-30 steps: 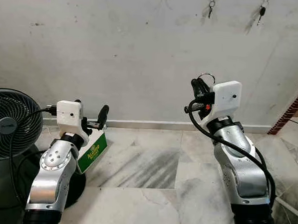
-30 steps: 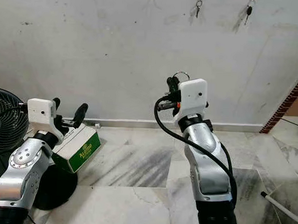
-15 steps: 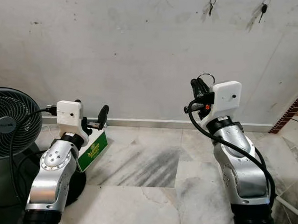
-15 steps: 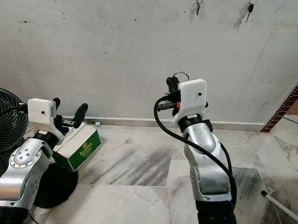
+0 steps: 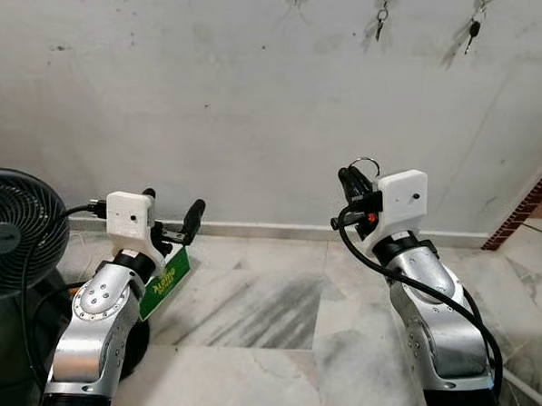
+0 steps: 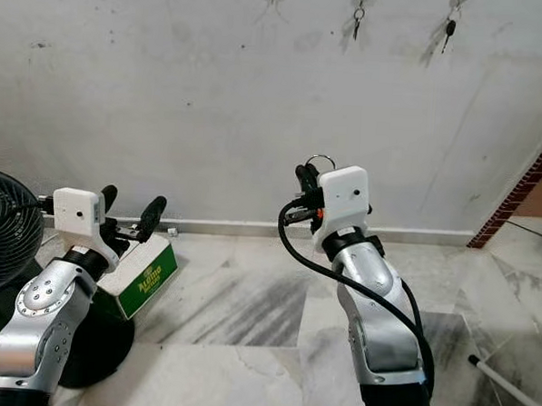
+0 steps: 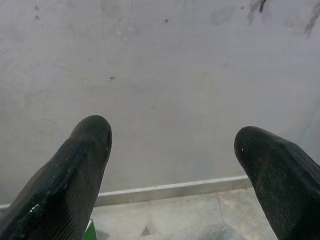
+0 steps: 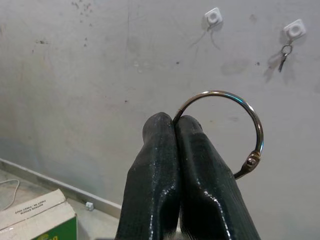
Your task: Hang keys on a hook
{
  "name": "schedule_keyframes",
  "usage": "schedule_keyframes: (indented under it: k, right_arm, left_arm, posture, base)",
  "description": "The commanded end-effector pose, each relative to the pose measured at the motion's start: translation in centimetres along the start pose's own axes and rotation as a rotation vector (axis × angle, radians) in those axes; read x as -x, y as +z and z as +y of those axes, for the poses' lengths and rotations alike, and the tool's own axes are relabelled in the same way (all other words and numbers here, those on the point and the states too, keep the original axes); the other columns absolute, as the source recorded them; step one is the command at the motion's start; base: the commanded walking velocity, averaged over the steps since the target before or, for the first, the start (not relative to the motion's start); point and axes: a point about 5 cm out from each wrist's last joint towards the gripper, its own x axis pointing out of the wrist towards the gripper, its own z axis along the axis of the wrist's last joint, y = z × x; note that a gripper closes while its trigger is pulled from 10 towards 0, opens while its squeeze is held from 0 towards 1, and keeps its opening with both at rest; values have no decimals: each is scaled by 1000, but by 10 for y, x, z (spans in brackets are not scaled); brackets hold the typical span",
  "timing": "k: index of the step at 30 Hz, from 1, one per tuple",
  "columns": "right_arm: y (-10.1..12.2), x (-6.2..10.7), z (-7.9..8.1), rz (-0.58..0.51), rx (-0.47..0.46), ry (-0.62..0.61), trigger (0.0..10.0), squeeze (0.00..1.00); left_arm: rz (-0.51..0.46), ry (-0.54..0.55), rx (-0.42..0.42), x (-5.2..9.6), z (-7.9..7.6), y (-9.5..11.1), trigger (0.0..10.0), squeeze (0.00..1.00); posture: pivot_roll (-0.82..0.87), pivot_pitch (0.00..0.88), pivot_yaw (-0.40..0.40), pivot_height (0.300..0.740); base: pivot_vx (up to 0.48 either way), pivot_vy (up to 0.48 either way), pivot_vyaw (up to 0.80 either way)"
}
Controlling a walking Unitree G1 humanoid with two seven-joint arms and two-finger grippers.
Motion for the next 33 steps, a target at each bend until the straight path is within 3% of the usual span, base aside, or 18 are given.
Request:
schedule_keyframes:
  k: [1,33]
  right_arm:
    - [2,1,3,-7,-4,16,10000,0]
    - [4,0,8,-20,-2,54,10000,0]
  left_arm:
    - [-10,0,-6,1,1,4,10000,0]
    - [-12,4,-13,-1,2,5,10000,0]
  posture:
    - [-2,67,44,740]
    - [0,60,47,740]
  base:
    - [458,0,0]
    - [446,31,0]
